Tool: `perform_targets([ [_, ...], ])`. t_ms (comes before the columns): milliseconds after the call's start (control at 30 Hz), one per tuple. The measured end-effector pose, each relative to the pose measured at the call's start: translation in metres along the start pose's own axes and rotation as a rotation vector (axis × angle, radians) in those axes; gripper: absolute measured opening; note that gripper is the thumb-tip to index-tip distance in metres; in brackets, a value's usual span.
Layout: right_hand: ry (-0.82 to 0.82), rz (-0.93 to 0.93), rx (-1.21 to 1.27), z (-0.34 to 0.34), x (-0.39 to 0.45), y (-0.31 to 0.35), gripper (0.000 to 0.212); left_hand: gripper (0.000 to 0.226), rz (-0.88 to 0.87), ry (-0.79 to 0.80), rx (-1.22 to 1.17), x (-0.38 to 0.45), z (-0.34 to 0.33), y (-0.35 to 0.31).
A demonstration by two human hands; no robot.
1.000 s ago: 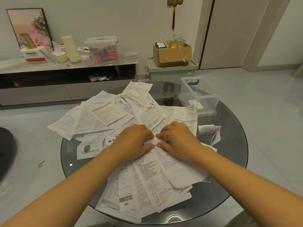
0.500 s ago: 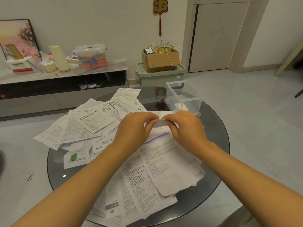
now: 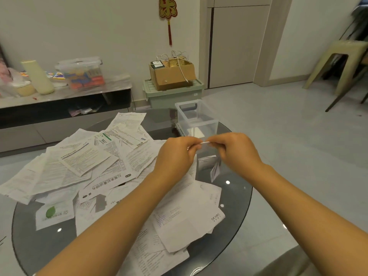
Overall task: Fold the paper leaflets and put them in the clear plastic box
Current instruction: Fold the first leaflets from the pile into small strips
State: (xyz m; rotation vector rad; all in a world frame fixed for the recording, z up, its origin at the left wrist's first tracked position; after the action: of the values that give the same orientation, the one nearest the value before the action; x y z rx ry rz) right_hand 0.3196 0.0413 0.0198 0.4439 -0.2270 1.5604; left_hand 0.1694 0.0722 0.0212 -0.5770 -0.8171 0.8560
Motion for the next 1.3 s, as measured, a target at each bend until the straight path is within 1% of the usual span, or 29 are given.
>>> perform_targets([
  [200,0.189,-0.138,0.039,-0.019,0.007,-0.023,0.028,0.026,0.123,0.076,-0.074,0.008,-0.024,0.013],
  [333,0.304,-0.159,0.077,-0.028,0.007,-0.028,0.029,0.024,0.215,0.095,-0.119,0.010,-0.031,0.021],
  [400,0.293,-0.168,0.084,-0.028,0.008,-0.029,0.029,0.025,0.230,0.108,-0.138,0.009,-0.031,0.023],
  [467,0.247,-0.182,0.097,-0.027,0.009,-0.030,0.028,0.025,0.226,0.090,-0.170,0.008,-0.030,0.024],
  [567,0.198,-0.204,0.097,-0.026,0.009,-0.031,0.027,0.024,0.156,-0.010,-0.179,0.008,-0.030,0.022],
  [634,0.185,-0.216,0.083,-0.025,0.009,-0.033,0.027,0.020,0.108,-0.026,-0.185,0.007,-0.027,0.019],
  [700,0.179,-0.229,0.069,-0.024,0.008,-0.035,0.027,0.020,0.107,0.054,-0.187,0.007,-0.027,0.018],
  [800,0.157,-0.286,0.066,-0.020,0.007,-0.039,0.026,0.026,0.158,0.197,-0.141,0.006,-0.031,0.021],
  [867,0.127,-0.322,0.071,-0.016,0.007,-0.042,0.025,0.026,0.195,0.231,-0.183,0.004,-0.032,0.021],
  [934,0.109,-0.336,0.071,-0.012,0.005,-0.042,0.025,0.027,0.226,0.249,-0.276,0.004,-0.032,0.018],
  [967,0.112,-0.335,0.072,-0.011,0.004,-0.041,0.025,0.032,0.249,0.275,-0.319,0.003,-0.033,0.016],
  [1000,0.121,-0.331,0.073,-0.010,0.002,-0.041,0.025,0.043,0.269,0.309,-0.338,0.003,-0.035,0.014],
  [1034,0.131,-0.326,0.074,-0.010,0.001,-0.040,0.025,0.055,0.263,0.340,-0.289,0.003,-0.036,0.013],
  [1067,0.139,-0.322,0.075,-0.011,0.000,-0.039,0.025,0.065,0.230,0.372,-0.165,0.003,-0.038,0.012],
  [1101,0.145,-0.321,0.075,-0.011,-0.001,-0.040,0.025,0.068,0.185,0.398,-0.010,0.002,-0.042,0.011],
  [1134,0.147,-0.321,0.077,-0.012,-0.001,-0.040,0.025,0.065,0.144,0.412,0.109,0.000,-0.045,0.011],
  [1167,0.150,-0.322,0.080,-0.012,-0.002,-0.041,0.024,0.056,0.127,0.418,0.155,-0.001,-0.048,0.011],
  [1234,0.149,-0.323,0.084,-0.011,-0.002,-0.041,0.024,0.037,0.149,0.379,0.054,-0.001,-0.050,0.011],
  [1301,0.150,-0.316,0.087,-0.012,-0.002,-0.039,0.025,0.028,0.186,0.288,-0.069,0.001,-0.049,0.014],
])
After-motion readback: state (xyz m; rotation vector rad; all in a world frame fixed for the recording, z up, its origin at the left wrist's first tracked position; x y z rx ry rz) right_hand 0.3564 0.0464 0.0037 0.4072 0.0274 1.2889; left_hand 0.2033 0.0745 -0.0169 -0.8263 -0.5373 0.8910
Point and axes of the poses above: each hand's wrist, its own x-axis towards the middle knuckle, its own z-axis out of the back of the hand, y = z × x, the point moved 2 cm from there along x, towards the middle knuckle, and after that the axes turned 15 degrees about -x, right-handed, at the moved point
